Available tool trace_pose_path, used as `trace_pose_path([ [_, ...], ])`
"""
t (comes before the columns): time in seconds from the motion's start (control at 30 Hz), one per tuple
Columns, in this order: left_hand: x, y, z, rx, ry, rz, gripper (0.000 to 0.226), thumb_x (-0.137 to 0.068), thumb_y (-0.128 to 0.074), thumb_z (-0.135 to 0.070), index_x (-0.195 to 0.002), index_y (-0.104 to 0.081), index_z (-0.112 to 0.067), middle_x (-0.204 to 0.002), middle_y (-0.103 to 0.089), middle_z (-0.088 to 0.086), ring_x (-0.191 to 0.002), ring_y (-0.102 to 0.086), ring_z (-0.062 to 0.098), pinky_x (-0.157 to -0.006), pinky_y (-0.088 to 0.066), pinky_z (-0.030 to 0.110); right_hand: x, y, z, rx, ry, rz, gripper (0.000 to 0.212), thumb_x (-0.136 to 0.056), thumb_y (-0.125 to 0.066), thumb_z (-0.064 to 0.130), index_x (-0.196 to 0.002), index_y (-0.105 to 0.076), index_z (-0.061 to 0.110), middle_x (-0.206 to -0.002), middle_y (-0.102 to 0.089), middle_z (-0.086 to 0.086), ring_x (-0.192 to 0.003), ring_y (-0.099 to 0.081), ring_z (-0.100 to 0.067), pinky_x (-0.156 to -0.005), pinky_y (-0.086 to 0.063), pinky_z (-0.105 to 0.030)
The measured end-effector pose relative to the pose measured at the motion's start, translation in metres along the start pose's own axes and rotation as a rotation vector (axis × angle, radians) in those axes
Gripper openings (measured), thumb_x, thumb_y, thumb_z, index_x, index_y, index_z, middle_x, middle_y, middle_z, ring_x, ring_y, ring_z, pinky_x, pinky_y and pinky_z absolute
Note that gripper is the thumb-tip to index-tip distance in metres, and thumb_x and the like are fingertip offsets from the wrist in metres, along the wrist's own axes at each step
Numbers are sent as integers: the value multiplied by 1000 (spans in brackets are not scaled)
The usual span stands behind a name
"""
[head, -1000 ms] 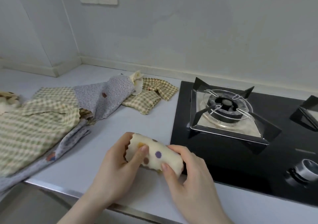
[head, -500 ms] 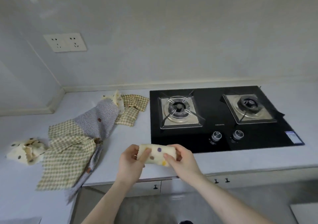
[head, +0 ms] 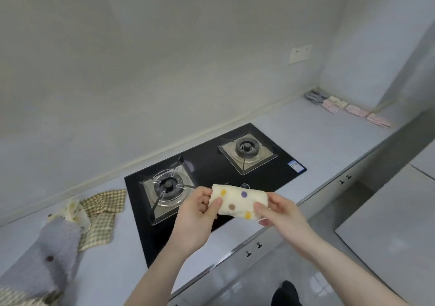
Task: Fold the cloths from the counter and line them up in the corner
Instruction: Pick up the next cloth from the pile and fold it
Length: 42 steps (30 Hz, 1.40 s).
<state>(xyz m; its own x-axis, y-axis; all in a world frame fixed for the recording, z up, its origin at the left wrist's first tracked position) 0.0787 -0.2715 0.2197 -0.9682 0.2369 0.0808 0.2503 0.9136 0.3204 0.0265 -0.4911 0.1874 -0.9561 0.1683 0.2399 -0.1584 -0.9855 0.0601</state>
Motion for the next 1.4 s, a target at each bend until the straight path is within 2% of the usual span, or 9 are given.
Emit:
trace_pose_path([
  [0.13,-45,-56,-40,-59,-41,50,5,-103,-61,-31,-100,-63,-27,-88,-73,15,-69,-64,30,-70,-51,49,-23,65,9,-19,24,-94,17,-93,-73,15,-110,-75,20,-101,-77,-1,-82,-73,-15,-74,-57,-26],
  [0.23,-84,-109,-63,-61,-43,66,7,-104,-57,-28,-103,-61,-22,-84,-75,11,-46,-50,3,-49,-41,21,-50,122,17,-54,33,-135,19,-92,-74,12,-109,-76,18,-102,-76,-7,-80,-74,-18,-73,-58,-25],
  [0.33,-126,-168,-88,-68,-35,80,10,-103,-60,-29,-109,-63,-22,-68,-67,-9,-46,-52,-1,-49,-37,11,-76,188,23,-74,17,-159,21,-91,-75,13,-111,-75,19,-102,-76,-6,-79,-73,-19,-73,-56,-26],
  [0.43,-159,-223,-113,-86,-30,91,13,-102,-62,-34,-111,-62,-25,-61,-59,-13,-53,-55,0,-57,-44,17,-99,253,28,-61,-11,-145,23,-91,-75,13,-113,-74,22,-101,-77,-7,-80,-74,-20,-75,-55,-30],
  [0.6,-199,-281,-145,-101,-11,103,7,-103,-60,-32,-108,-61,-27,-67,-59,3,-55,-56,6,-59,-47,20,-141,322,43,-40,-76,-97,20,-92,-74,19,-112,-74,21,-100,-79,-6,-85,-75,-17,-77,-54,-32],
  [0.7,-227,-298,-151,-100,6,125,10,-102,-61,-33,-110,-61,-28,-67,-60,3,-63,-59,11,-79,-55,37,-164,343,48,-60,-83,-140,18,-92,-74,17,-110,-74,18,-94,-80,-5,-80,-74,-14,-75,-55,-31],
  [0.8,-255,-311,-158,-85,15,163,11,-100,-63,-37,-110,-62,-32,-64,-65,-5,-67,-66,9,-86,-58,41,-183,358,46,-132,-94,-199,19,-92,-74,13,-111,-73,15,-93,-80,-6,-77,-73,-14,-75,-58,-30],
  [1.07,-310,-340,-165,-178,60,245,20,-98,-59,-49,-108,-64,-32,-82,-74,-1,-72,-71,9,-64,-51,23,-229,420,11,-385,-203,-425,22,-95,-72,15,-115,-70,7,-93,-73,-7,-83,-63,-18,-70,-57,-24],
  [1.4,-394,-376,-167,-273,127,235,28,-100,-52,-57,-106,-63,-32,-82,-76,-7,-78,-73,11,-69,-55,27,-351,532,-31,-566,-381,-640,33,-93,-75,15,-122,-63,7,-111,-71,-11,-80,-67,-14,-63,-59,-19],
])
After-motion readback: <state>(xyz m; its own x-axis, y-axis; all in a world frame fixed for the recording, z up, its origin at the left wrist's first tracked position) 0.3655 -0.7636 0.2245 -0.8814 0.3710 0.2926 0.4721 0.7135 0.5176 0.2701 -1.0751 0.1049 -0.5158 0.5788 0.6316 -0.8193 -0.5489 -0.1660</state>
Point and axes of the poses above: each hand's wrist, its own x-axis away from the middle knuckle, its own y-axis out of the back of the hand, z = x × y, the point moved 7 cm from there along -x, towards the middle knuckle
